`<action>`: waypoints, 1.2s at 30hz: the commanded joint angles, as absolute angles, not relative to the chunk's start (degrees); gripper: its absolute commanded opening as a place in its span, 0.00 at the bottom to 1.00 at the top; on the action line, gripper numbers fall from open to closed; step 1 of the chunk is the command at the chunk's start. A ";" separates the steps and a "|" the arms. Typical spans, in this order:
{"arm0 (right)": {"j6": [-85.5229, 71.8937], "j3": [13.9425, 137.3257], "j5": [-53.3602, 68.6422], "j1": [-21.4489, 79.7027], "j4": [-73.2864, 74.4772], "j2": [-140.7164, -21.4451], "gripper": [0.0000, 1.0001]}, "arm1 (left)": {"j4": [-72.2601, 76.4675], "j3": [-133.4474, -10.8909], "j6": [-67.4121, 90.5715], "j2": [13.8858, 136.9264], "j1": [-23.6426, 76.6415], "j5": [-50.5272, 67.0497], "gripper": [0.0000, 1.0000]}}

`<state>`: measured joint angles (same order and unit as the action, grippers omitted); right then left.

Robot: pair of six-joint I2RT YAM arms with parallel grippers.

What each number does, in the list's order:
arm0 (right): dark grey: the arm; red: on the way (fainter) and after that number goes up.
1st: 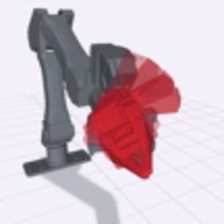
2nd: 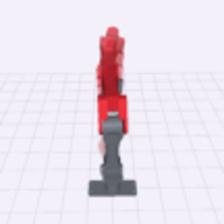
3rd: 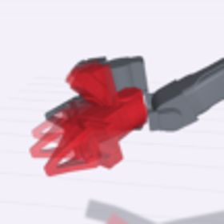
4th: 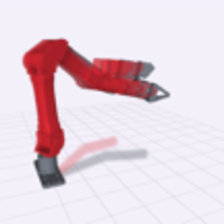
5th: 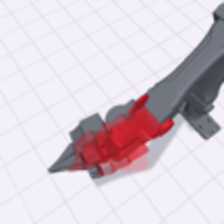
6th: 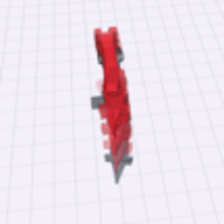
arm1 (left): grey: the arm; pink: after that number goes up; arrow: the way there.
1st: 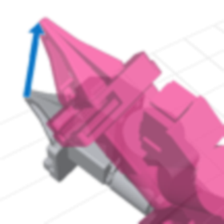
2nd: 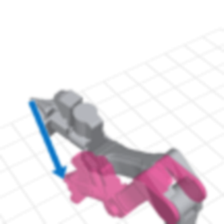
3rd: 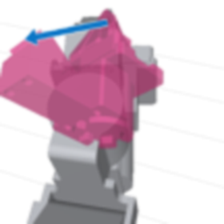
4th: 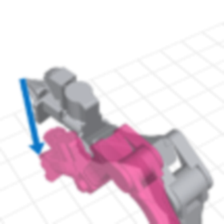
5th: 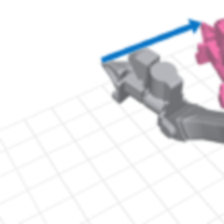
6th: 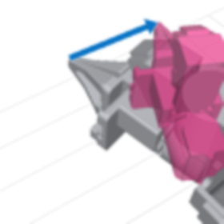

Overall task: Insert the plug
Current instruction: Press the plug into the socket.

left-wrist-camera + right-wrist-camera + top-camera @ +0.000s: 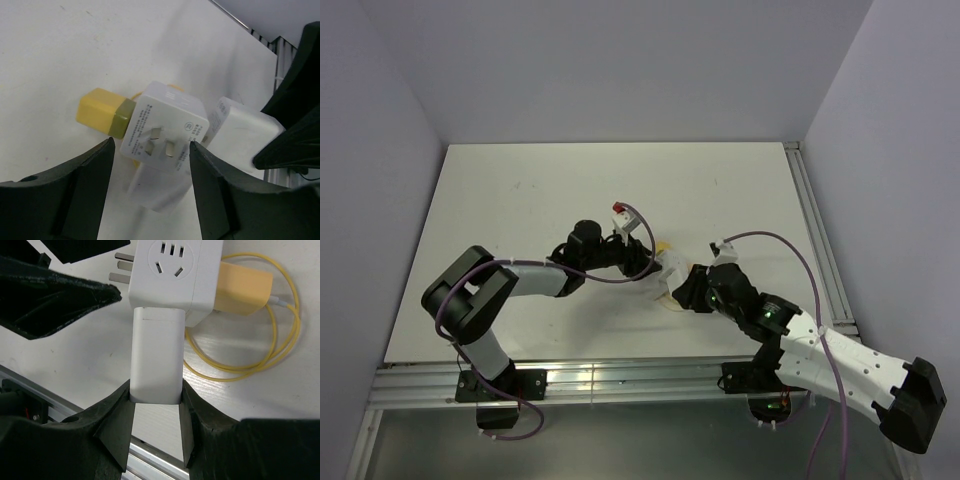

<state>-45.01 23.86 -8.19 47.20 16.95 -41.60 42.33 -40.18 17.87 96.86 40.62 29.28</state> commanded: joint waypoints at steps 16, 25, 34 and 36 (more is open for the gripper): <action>-42.54 30.32 -6.42 45.97 16.79 -42.80 0.26 | 48.79 -39.81 18.72 97.55 39.73 39.37 0.73; -42.63 30.15 -5.62 45.44 16.52 -42.63 0.26 | 49.13 -40.96 21.09 100.28 38.93 39.38 0.81; -42.71 29.71 -5.10 45.18 16.08 -42.71 0.26 | 50.45 -41.57 22.32 102.39 38.50 40.34 0.99; -42.63 29.71 -5.01 45.09 16.17 -42.71 0.26 | 51.15 -41.49 22.94 103.00 38.50 40.60 0.99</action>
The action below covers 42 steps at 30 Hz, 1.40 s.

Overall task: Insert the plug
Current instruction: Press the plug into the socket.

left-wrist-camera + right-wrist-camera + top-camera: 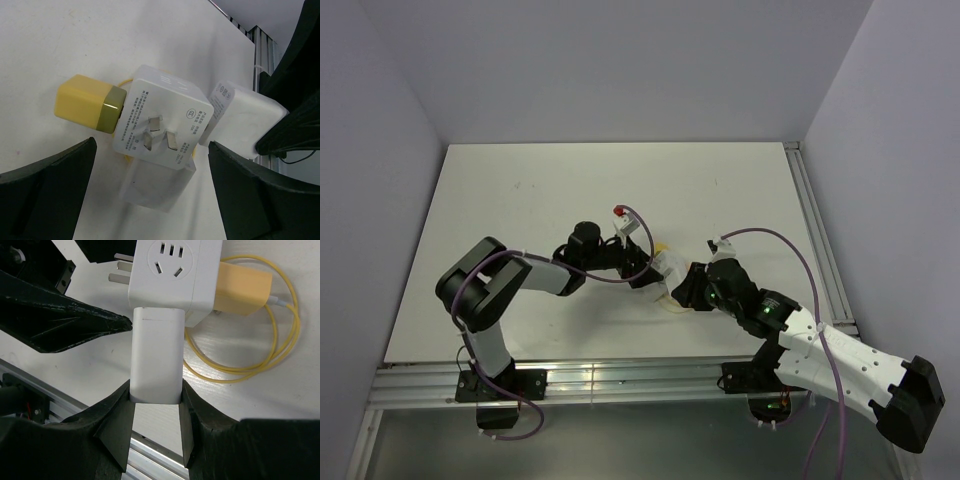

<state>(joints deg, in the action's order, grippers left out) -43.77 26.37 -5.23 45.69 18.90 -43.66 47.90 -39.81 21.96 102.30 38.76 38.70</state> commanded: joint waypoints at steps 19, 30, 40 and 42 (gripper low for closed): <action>-42.80 29.44 -4.66 45.00 15.91 -42.54 0.26 | 52.56 -43.15 24.44 105.82 39.90 42.19 0.82; -42.54 30.76 -4.66 45.00 16.43 -43.50 0.26 | 49.84 -43.94 24.78 106.00 39.99 43.06 0.44; -42.19 34.54 -5.27 44.74 19.60 -44.74 0.28 | 48.61 -44.03 26.98 105.38 39.99 43.06 0.00; -41.66 36.46 -5.27 44.56 21.35 -45.52 0.29 | 46.77 -44.99 28.21 105.47 39.99 42.80 0.00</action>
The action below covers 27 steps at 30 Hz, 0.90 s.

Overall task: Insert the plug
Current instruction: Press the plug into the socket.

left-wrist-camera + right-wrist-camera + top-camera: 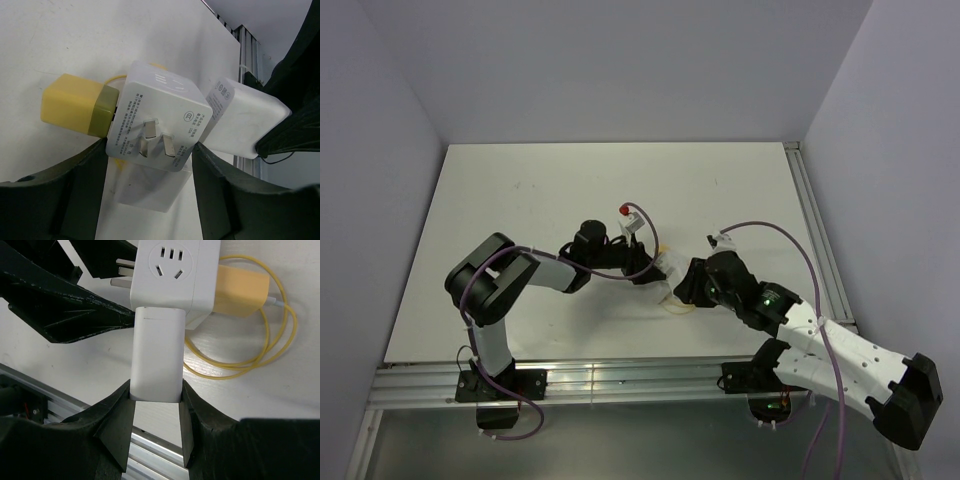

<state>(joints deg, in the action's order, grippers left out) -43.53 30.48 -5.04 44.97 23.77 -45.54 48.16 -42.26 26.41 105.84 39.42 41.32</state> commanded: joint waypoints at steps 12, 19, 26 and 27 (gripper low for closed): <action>-38.15 48.94 -4.66 43.24 30.05 -53.17 0.17 | 48.44 -43.07 49.13 102.84 41.48 42.81 0.00; -36.30 54.31 -3.08 42.63 35.33 -57.39 0.00 | 47.64 -42.28 54.93 101.78 42.63 42.72 0.00; -32.00 61.94 2.19 41.22 41.21 -62.48 0.00 | 58.95 -39.82 63.53 104.23 43.07 44.82 0.00; -31.56 62.92 2.72 41.22 42.61 -63.19 0.00 | 60.54 -39.64 64.50 104.59 43.07 45.00 0.00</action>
<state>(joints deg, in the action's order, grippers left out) -34.70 55.64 -1.61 41.58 47.18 -62.08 48.77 -39.59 58.24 104.86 41.36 40.47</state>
